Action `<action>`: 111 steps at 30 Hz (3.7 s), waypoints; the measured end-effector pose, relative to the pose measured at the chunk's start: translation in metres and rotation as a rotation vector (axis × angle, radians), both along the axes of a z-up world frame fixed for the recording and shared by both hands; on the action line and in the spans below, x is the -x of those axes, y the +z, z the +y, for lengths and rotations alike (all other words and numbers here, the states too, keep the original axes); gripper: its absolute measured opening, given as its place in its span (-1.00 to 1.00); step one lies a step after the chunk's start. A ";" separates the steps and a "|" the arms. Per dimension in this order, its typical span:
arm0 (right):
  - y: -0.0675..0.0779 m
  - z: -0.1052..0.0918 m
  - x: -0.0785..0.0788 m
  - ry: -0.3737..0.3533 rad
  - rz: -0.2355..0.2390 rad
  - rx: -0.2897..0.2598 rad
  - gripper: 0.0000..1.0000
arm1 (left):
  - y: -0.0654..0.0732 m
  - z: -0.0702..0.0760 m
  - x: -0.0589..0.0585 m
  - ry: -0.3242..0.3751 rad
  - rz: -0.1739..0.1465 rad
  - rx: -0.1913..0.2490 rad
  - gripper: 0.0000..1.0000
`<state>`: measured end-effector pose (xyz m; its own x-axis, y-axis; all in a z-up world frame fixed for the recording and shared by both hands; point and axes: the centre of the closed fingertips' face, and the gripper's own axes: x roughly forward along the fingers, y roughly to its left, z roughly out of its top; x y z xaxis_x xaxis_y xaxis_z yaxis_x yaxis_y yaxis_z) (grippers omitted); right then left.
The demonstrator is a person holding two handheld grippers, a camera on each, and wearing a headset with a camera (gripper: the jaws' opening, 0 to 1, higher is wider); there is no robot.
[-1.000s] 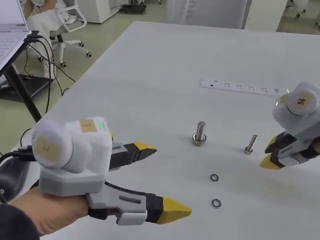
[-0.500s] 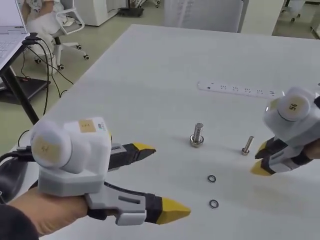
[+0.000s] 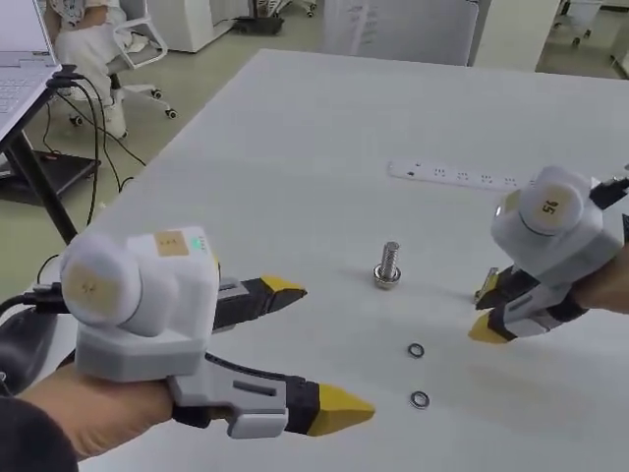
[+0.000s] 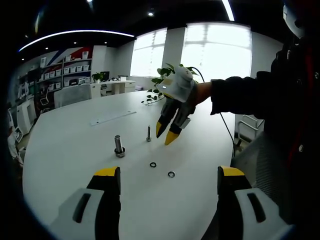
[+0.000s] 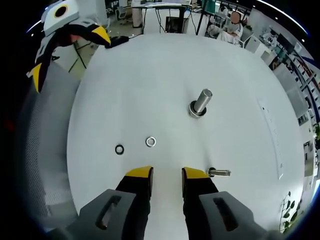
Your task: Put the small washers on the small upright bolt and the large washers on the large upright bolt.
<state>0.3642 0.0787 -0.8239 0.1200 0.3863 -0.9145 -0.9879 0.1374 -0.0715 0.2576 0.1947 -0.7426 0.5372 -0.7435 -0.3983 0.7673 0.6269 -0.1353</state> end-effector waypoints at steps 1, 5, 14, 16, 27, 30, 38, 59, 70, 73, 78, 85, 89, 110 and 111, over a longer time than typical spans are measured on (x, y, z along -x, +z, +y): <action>0.000 0.003 0.000 0.006 0.000 0.001 -0.51 | -0.001 0.000 0.000 -0.001 0.002 -0.002 0.58; -0.003 0.013 0.003 0.030 0.004 0.000 -0.52 | 0.000 0.000 0.000 0.000 0.000 -0.002 0.58; -0.023 0.034 0.014 0.087 0.046 0.016 -0.53 | -0.001 -0.001 0.000 0.000 0.005 -0.004 0.58; -0.029 0.037 0.014 0.089 0.057 0.019 -0.53 | -0.002 0.000 0.000 0.000 0.006 -0.005 0.58; -0.052 0.043 0.014 0.122 0.078 0.071 -0.58 | -0.003 0.001 0.000 0.001 0.012 -0.007 0.58; -0.055 0.043 0.014 0.128 0.073 0.081 -0.59 | -0.003 0.003 0.000 0.003 0.013 -0.005 0.58; -0.056 0.044 0.014 0.143 0.058 0.098 -0.65 | -0.004 0.003 0.001 0.003 0.015 -0.006 0.58; -0.057 0.046 0.017 0.173 0.056 0.110 -0.72 | -0.006 0.005 0.002 0.011 0.016 0.000 0.57; -0.054 0.039 0.015 0.164 0.052 0.115 -0.72 | -0.006 0.006 0.001 0.011 0.015 0.001 0.57; -0.050 0.031 0.011 0.150 0.046 0.118 -0.72 | -0.006 0.005 0.001 0.011 0.015 0.002 0.57; -0.045 0.021 0.007 0.127 0.037 0.118 -0.72 | -0.005 0.002 0.002 0.004 0.013 0.003 0.57; -0.035 0.005 0.003 0.095 0.030 0.117 -0.72 | -0.005 0.001 0.002 0.001 0.012 0.003 0.57; -0.027 -0.005 -0.002 0.073 0.016 0.112 -0.72 | -0.004 0.001 0.001 -0.001 0.012 0.004 0.57; 0.019 -0.041 -0.035 -0.041 -0.058 0.077 -0.72 | -0.002 -0.004 0.000 -0.016 0.013 -0.001 0.57; 0.023 -0.042 -0.038 -0.045 -0.064 0.075 -0.72 | -0.003 -0.004 0.000 -0.017 0.013 -0.002 0.57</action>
